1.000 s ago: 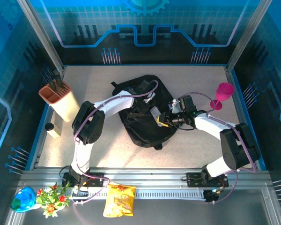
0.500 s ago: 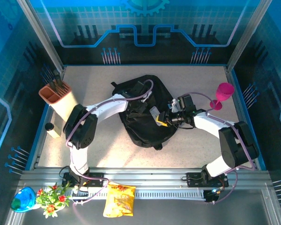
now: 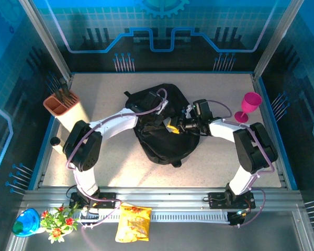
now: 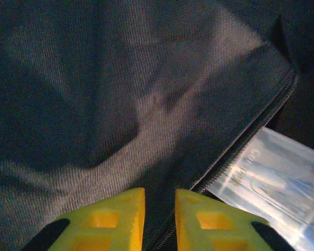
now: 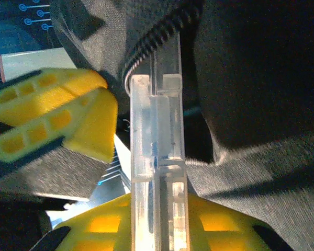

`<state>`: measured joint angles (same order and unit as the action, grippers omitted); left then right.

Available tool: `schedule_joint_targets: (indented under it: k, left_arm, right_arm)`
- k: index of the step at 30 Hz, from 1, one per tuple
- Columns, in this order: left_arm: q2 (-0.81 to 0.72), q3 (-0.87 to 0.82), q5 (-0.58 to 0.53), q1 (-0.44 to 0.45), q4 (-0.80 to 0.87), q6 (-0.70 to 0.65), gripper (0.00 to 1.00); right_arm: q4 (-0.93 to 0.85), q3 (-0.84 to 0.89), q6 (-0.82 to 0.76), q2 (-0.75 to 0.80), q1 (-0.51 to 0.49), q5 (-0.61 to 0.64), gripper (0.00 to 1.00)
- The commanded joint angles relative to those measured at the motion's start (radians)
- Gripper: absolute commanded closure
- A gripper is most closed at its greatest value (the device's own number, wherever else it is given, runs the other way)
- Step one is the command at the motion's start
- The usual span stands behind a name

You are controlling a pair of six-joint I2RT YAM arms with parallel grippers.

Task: Pack the student bag
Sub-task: Place the personal item in the student bag.

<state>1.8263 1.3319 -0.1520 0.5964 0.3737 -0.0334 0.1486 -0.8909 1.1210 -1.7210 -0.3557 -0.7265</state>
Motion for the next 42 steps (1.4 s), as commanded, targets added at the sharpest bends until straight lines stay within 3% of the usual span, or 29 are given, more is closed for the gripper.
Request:
schedule_joint_targets:
  k: [1,10,16,20,25,30,42]
  left_arm:
    - [-0.058,-0.039,0.001,-0.016,-0.011,0.060,0.74]
    - [-0.229,-0.167,0.024,-0.078,-0.041,0.238,0.62]
    - [-0.356,-0.253,0.026,-0.145,-0.070,0.344,0.44]
    - [-0.424,-0.303,0.019,-0.177,-0.094,0.392,0.30]
    - [-0.484,-0.356,-0.040,-0.196,-0.120,0.428,0.12]
    - [-0.533,-0.396,-0.072,-0.216,-0.135,0.454,0.02]
    - [-0.590,-0.445,-0.039,-0.240,-0.135,0.494,0.01]
  right_arm:
    - [0.085,-0.026,0.033,-0.049,-0.015,-0.031,0.82]
    - [-0.083,-0.158,-0.109,-0.140,-0.015,0.054,0.74]
    - [-0.208,-0.110,-0.221,0.007,0.002,0.111,0.37]
    - [-0.258,-0.020,-0.299,0.155,0.014,0.151,0.29]
    - [-0.372,0.004,-0.453,0.248,-0.014,0.277,0.40]
    - [-0.410,-0.045,-0.499,0.220,-0.063,0.348,0.54]
    - [-0.326,-0.267,-0.500,-0.056,-0.119,0.405,0.80]
